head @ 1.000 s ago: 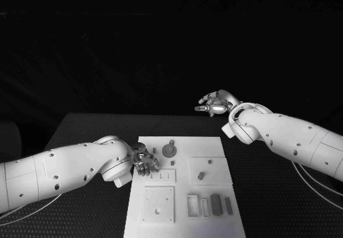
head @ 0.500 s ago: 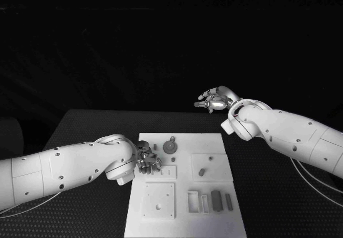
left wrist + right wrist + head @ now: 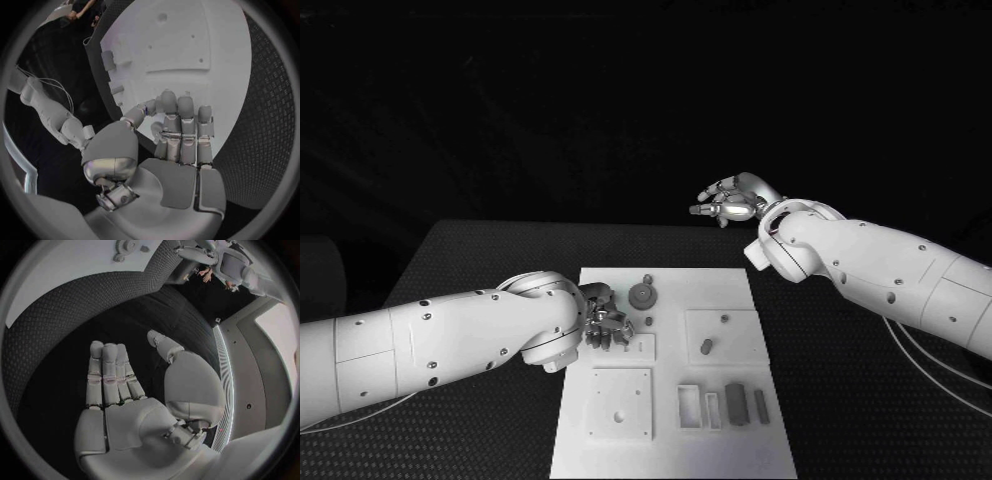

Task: Assemble the parts on the task board

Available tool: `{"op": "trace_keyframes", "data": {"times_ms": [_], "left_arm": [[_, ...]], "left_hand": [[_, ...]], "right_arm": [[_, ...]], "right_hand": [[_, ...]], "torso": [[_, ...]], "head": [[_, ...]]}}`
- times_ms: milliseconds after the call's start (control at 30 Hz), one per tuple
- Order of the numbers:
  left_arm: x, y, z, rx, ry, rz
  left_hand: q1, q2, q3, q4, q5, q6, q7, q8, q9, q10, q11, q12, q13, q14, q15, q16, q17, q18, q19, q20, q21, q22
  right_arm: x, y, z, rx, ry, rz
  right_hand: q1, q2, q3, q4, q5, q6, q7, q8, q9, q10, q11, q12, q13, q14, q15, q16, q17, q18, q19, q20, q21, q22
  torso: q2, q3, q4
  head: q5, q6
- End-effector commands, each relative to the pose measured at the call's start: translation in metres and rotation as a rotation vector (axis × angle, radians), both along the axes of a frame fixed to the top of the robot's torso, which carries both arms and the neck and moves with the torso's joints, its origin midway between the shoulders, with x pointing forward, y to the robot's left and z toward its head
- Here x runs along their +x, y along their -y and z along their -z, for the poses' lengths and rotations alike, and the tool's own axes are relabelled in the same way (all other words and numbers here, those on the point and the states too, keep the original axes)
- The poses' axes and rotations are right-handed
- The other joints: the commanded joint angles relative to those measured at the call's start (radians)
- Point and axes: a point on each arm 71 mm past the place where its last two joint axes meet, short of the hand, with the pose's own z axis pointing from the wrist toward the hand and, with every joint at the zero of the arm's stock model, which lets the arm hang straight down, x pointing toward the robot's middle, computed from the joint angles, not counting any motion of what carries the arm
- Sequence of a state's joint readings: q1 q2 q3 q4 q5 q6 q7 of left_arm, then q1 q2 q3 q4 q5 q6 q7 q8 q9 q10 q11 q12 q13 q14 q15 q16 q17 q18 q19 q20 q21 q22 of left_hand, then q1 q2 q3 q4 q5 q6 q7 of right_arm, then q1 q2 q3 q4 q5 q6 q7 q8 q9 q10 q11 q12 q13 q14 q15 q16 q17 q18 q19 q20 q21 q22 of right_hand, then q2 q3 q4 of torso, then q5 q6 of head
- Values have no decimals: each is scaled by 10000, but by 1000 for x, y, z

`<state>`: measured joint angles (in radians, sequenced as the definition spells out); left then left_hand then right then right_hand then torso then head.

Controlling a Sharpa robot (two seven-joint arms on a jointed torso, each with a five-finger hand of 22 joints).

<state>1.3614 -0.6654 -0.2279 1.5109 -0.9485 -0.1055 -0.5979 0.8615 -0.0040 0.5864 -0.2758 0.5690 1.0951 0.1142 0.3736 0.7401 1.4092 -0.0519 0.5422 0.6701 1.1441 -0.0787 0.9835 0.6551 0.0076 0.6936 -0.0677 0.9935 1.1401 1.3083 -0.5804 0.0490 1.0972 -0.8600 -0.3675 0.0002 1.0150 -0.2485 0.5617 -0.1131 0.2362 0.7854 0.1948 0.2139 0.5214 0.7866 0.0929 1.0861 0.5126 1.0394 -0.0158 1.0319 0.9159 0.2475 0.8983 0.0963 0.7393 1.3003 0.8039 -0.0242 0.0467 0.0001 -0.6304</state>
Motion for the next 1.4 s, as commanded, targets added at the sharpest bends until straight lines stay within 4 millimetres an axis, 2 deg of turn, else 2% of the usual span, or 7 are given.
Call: {"op": "trace_keyframes", "data": {"times_ms": [33, 167, 333, 533, 867, 1133, 1400], "left_arm": [[0, 3, -1, 308, 197, 287], [0, 5, -1, 305, 204, 294], [0, 6, -1, 315, 176, 312], [0, 5, 0, 361, 140, 291], [1, 3, 2, 420, -112, 255], [-1, 4, 6, 393, -223, 241], [0, 8, 6, 416, -239, 392]], "left_hand": [[17, 116, 52, 14, 35, 1130, -1065, 54, 1059, 340, -363, 98, 24, 103, -26, 67, 7, 30, 112, -1089, 97, -12], [30, 102, 65, 22, 27, 1120, -1077, 32, 1109, 423, -414, 286, 94, 225, -99, 219, 7, 72, 205, -1158, 308, 0], [1, 126, 56, 33, 30, 1123, -1081, 27, 1124, 426, -421, 340, 115, 239, -114, 259, 4, 77, 210, -1171, 361, -2], [-28, 109, 85, 6, 59, 1136, -1090, 23, 1153, 412, -435, 424, 142, 253, -134, 323, -4, 58, 256, -1165, 327, -42], [-77, 121, 91, 3, 39, 1150, -1097, 25, 1184, 407, -445, 499, 166, 264, -148, 377, -12, 51, 352, -1175, 296, -63], [-108, 133, 89, 6, -3, 1147, -1095, 18, 1195, 393, -433, 527, 172, 248, -150, 391, -22, 47, 377, -1179, 279, -67], [-143, 177, 93, 24, -76, 1144, -1092, 2, 1202, 375, -436, 562, 176, 242, -159, 418, -37, 45, 417, -1189, 267, -63]], "right_arm": [[0, -2, 0, -7, -56, -201], [0, -4, 0, -17, -101, -244], [0, -5, 1, -51, -136, -284], [0, -5, 1, -87, -136, -305], [-1, -6, 1, -121, -167, -371], [-1, -7, 1, -121, -169, -385], [-1, -8, 1, -118, -179, -394]], "right_hand": [[-54, 57, -63, 12, 65, -24, 61, 40, -12, 37, -17, -54, -21, -78, 1, 24, -12, 130, -7, 65, -41, 11], [-56, 62, -72, 10, 74, -32, 64, 38, -18, 30, -13, -57, -46, -91, 5, 27, -28, 133, -16, 73, -50, 18], [-52, 71, -82, 4, 90, -49, 73, 34, -30, 12, -5, -61, -89, -119, 14, 33, -54, 138, -34, 87, -66, 31], [-32, 94, -78, -1, 200, -96, 93, 19, -57, -53, 18, -82, -183, -155, 34, 63, -104, 143, -57, 111, -94, 59], [-43, 97, -89, 16, 293, -158, 119, 0, -89, -107, 43, -92, -289, -198, 59, 107, -159, 143, -77, 133, -119, 97], [-66, 115, -81, 60, 338, -177, 130, -1, -104, -129, 55, -84, -344, -228, 72, 130, -194, 143, -91, 146, -137, 118], [-70, 124, -76, 82, 398, -184, 134, 5, -114, -138, 60, -67, -384, -247, 77, 154, -220, 143, -98, 152, -149, 137]], "torso": [[5, -1, 7], [3, -13, 9], [0, -5, 17], [3, -21, 17], [-2, -12, 24], [5, -6, 2], [6, -20, -1]], "head": [[-5, 2], [7, -7], [28, 3], [38, -20], [44, -61], [55, -68], [27, -88]]}}
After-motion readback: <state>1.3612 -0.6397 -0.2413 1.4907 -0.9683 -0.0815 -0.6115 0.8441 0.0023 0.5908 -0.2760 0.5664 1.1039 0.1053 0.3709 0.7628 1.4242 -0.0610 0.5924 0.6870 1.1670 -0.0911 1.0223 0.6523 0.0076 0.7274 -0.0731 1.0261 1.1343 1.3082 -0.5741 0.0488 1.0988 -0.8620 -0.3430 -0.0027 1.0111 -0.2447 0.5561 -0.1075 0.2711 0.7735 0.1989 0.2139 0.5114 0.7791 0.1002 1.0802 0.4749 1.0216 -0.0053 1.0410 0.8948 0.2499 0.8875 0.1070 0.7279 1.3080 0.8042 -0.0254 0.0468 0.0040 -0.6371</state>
